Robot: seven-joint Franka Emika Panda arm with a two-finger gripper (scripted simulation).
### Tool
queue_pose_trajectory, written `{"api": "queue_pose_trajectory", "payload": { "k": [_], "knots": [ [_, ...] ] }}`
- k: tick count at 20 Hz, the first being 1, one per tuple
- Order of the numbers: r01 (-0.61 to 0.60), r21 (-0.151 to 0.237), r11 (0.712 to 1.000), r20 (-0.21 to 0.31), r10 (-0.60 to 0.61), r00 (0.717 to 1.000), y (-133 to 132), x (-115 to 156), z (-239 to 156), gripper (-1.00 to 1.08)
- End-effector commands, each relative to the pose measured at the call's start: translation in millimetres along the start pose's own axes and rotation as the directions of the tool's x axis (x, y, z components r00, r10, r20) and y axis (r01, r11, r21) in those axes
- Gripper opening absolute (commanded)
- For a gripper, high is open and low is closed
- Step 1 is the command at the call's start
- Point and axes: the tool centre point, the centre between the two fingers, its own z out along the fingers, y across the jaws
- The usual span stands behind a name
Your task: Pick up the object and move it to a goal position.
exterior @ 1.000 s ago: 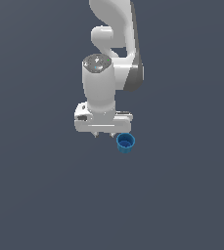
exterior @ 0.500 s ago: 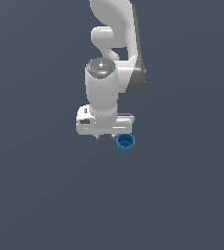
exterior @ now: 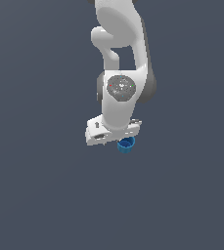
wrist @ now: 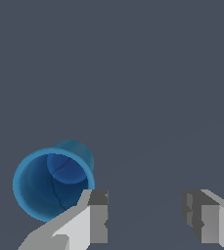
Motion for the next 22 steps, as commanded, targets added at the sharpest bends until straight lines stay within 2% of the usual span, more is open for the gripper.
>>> {"api": "queue_pose_trajectory", "payload": {
  "k": [1,5,10,13,17,22],
  "knots": [
    [0.091,-0.019,0.996,0.053,-0.090,0.995,-8,5,7,0.28],
    [0.237,-0.039,0.971,0.149,-0.229,0.962,-20,11,18,0.28],
    [0.405,-0.044,0.913,0.273,-0.379,0.884,-33,16,30,0.28],
    [0.495,-0.035,0.868,0.347,-0.453,0.821,-41,19,36,0.28],
    [0.598,-0.011,0.801,0.444,-0.532,0.721,-50,21,43,0.28],
    [0.687,0.029,0.726,0.539,-0.590,0.601,-61,22,48,0.28]
  ]
}}
